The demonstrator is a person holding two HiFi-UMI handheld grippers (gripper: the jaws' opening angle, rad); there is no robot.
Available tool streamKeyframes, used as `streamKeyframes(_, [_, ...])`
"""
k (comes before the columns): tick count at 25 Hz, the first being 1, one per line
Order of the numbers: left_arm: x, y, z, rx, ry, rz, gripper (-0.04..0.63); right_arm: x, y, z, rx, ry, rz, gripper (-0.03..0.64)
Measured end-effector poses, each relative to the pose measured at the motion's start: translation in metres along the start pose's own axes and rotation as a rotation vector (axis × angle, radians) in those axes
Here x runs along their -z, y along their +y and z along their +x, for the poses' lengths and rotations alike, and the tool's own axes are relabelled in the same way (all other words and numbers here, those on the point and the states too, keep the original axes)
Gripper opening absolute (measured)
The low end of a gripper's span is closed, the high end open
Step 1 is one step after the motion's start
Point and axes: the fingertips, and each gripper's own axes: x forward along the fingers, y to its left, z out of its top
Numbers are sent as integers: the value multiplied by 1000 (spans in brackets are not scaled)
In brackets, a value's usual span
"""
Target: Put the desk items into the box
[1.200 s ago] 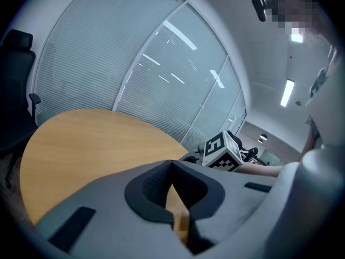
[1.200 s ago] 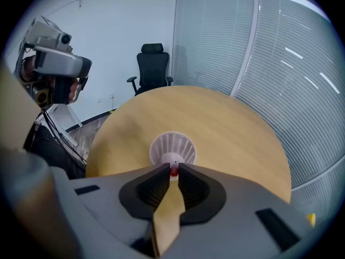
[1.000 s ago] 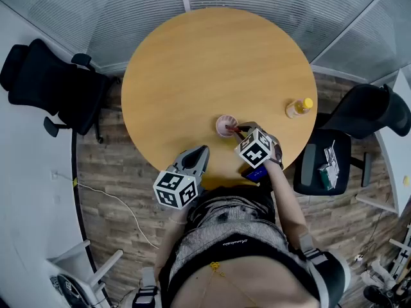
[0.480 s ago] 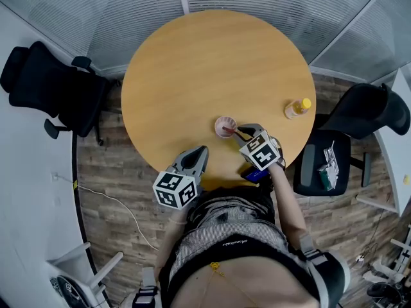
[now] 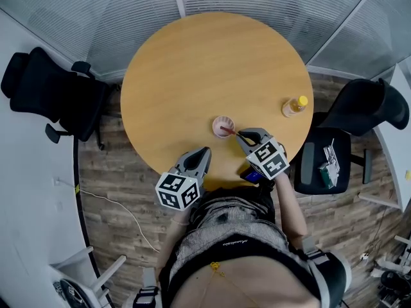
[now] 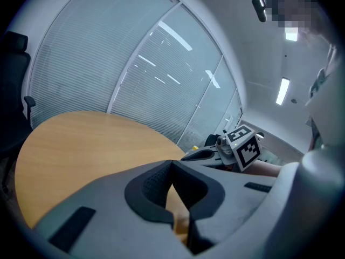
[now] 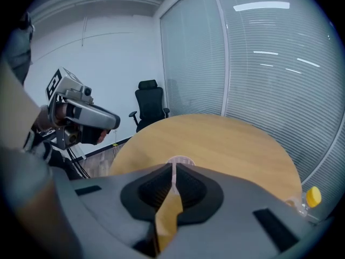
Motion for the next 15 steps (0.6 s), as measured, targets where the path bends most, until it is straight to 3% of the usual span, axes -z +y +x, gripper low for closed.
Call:
streamKeyframes(6, [-7,-19,5,34,-14,35,-3,-11,20,-17,-63,-81,5,26])
streamKeyframes(15, [-28,-46,0,81,-64,118,-3,-56,44,-52,-120,-334,44,25])
